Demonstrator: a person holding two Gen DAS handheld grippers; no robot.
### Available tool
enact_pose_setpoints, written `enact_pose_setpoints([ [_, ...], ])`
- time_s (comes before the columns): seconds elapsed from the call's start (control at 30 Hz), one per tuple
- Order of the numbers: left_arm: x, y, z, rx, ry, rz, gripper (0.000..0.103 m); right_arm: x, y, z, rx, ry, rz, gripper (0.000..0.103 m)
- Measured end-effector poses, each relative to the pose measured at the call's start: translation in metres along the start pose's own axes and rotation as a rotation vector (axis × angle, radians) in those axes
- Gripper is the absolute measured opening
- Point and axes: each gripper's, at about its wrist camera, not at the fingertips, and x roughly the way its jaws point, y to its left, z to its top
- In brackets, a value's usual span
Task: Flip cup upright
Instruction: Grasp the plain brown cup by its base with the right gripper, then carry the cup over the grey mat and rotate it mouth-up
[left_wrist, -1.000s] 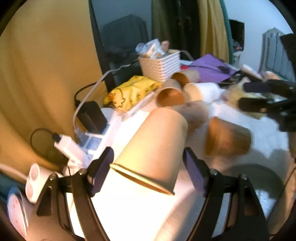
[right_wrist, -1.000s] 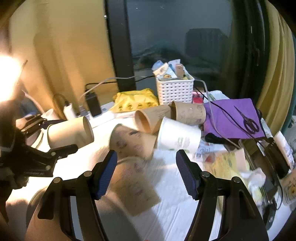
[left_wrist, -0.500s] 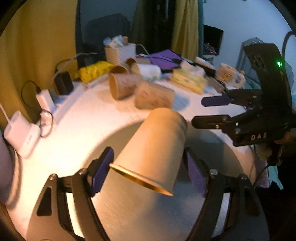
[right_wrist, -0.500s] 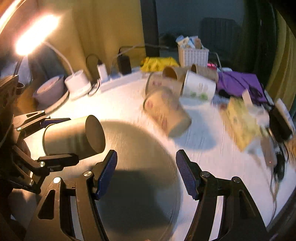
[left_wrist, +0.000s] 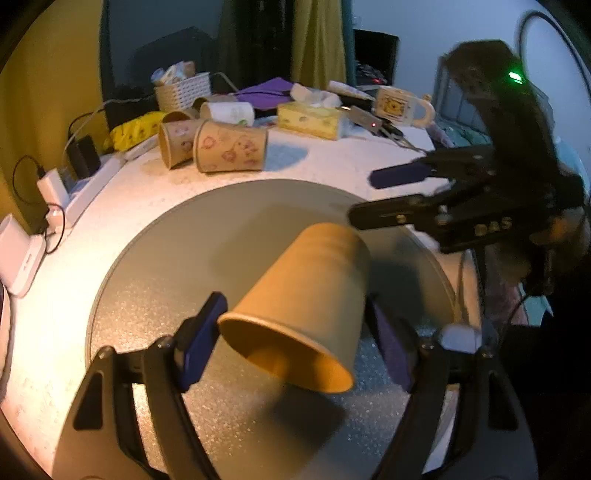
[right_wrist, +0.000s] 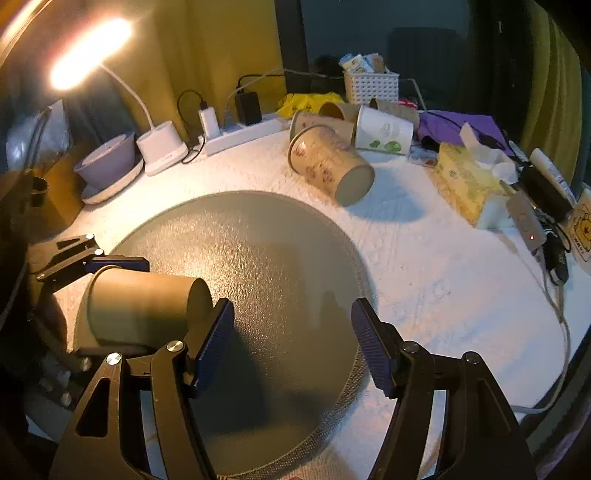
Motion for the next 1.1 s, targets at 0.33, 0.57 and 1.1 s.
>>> enact_pose_setpoints([
  [0.33, -0.004, 0.013, -0.013, -0.098, -0.003, -0.026, 0.094, 0.007, 0.018, -0.002, -0.075, 0.013, 0.023, 0.069],
  [0.57, -0.018, 0.023, -0.020, -0.115, 0.002, 0.021, 0.094, 0.010, 0.029, -0.003, -0.115, 0.024, 0.024, 0.069],
  [1.1, -0.035, 0.072, -0.032, -0.194, 0.044, 0.137, 0.094, -0.001, 0.064, 0.002, -0.246, 0.005, 0.087, 0.069],
])
